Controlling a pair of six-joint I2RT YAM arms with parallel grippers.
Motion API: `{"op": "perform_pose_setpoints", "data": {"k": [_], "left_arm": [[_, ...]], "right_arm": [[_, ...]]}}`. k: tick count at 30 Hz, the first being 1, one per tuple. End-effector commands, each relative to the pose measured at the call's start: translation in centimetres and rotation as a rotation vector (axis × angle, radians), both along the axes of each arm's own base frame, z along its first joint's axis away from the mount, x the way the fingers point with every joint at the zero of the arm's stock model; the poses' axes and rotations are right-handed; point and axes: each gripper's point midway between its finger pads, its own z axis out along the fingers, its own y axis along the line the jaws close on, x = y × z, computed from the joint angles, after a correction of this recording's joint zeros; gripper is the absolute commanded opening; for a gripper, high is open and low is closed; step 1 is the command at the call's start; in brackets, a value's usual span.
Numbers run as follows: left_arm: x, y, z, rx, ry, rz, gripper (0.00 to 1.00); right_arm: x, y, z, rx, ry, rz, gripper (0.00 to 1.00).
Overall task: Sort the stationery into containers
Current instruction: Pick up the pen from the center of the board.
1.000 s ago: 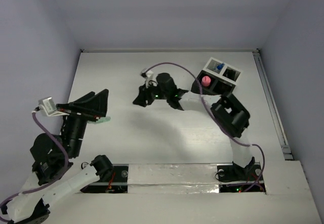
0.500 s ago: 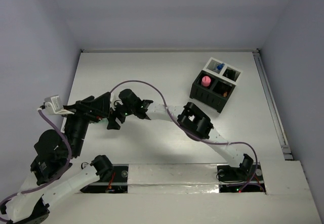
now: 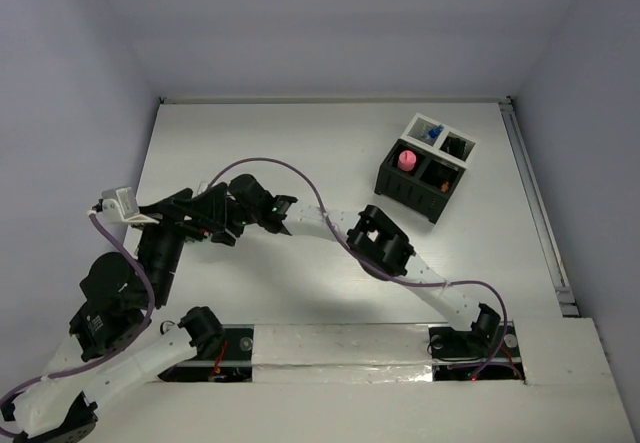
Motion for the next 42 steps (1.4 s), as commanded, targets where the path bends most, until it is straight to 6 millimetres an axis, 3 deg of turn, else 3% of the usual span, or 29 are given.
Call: {"op": "perform_pose_setpoints", "data": {"k": [1,9,12,13,16,18,20,21,23,24,25,28,31,40,42], "left_arm": [[0.5,-0.8,0.0,0.018,-0.017,-0.007,0.99],[0.9,-0.8,-1.0,0.024,-0.001,0.013,0.99],[1.0,-1.0,-1.6,0.022,0.01,0.012,0.99],[1.0,-1.0,-1.7,0.019,0.01,0.013,0.99],[1.2,-1.3,-2.2,0.01,0.014,0.01,0.99],[1.3,-1.5,-2.4,0.006,0.019,0.006,0.99],[1.3,-2.0,-2.5,-0.015,0.02,-0.013,0.99],[1.4,-2.2,-2.6,-0.023,0.019,-0.02,0.99],[1.5,-3.2,-2.8,-0.043,0.018,-0.049,0.99],[1.6,-3.5,-2.9,-0.045,0.018,-0.059,0.99],[1.9,-4.0,-3.2,-0.038,0.028,-0.064,0.99],[2.4,-5.5,-4.1,-0.024,0.039,-0.094,0.99],[2.7,-6.6,-3.5,-0.055,0.014,-0.124,0.99],[4.4,-8.9,-6.2,-0.05,0.041,-0.148,0.95],[4.6,-9.2,-7.3,-0.045,0.055,-0.163,0.92]], "right_arm": [[-0.7,-0.8,-4.6,-0.094,0.011,0.011,0.67],[-2.9,-0.4,-5.7,-0.082,0.061,0.096,0.63],[-3.0,-0.7,-6.4,-0.096,0.055,0.099,0.53],[-2.8,-0.9,-6.6,-0.104,0.048,0.091,0.42],[-2.4,-1.7,-7.4,-0.12,0.014,0.071,0.24],[-2.8,-2.9,-7.4,-0.132,0.009,0.06,0.19],[-2.5,-2.9,-5.5,-0.072,-0.035,0.042,0.14],[-3.2,-4.2,-4.8,-0.073,-0.029,0.034,0.13],[-3.1,-4.6,-2.5,-0.023,-0.058,0.008,0.08],[-3.8,-6.4,-3.8,-0.057,-0.044,-0.006,0.07],[-3.2,-6.3,0.1,0.016,-0.09,-0.037,0.07],[-4.0,-8.8,3.4,0.078,-0.1,-0.09,0.03],[-4.2,-10.8,5.4,0.123,-0.096,-0.141,0.01],[-6.2,-19.0,7.9,0.13,-0.095,-0.304,0.0],[-6.5,-20.6,7.6,0.116,-0.089,-0.334,0.0]]}}
